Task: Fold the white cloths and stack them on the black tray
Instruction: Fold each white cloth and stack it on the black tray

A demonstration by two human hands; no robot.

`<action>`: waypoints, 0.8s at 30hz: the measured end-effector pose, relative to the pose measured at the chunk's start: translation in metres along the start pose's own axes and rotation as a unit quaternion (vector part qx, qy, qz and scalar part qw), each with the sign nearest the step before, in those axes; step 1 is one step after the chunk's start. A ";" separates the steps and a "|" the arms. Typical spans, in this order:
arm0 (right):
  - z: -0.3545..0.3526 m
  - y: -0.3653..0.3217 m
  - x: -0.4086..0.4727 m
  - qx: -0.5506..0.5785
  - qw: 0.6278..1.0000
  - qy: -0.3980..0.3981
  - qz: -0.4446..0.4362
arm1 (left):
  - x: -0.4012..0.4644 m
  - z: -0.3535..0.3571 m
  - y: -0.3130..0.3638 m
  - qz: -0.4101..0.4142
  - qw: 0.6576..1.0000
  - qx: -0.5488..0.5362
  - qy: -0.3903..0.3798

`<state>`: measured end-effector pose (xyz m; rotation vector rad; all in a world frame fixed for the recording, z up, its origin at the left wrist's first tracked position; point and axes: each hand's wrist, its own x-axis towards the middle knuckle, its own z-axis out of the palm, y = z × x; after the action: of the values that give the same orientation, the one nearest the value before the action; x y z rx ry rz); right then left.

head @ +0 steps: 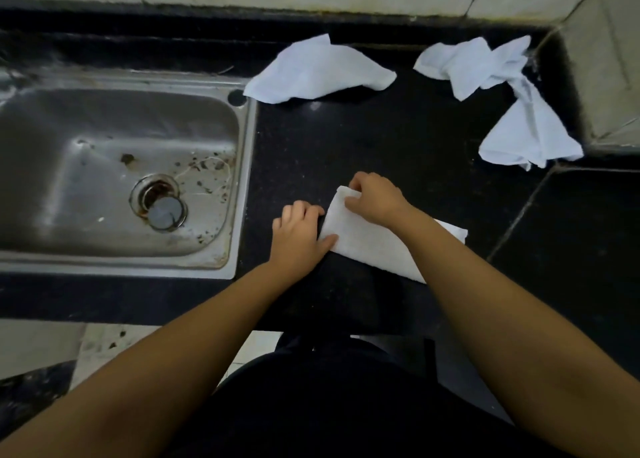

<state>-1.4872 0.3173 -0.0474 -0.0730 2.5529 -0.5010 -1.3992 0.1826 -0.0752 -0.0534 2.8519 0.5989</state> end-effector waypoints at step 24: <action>-0.040 0.086 -0.113 0.390 0.918 0.065 -0.045 | 0.029 -0.066 0.053 0.161 0.935 -0.251 -0.189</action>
<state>-1.4069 0.4271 0.0081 0.1361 2.2864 -1.5572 -1.4454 0.2049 -0.0027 0.4083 2.2830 1.2429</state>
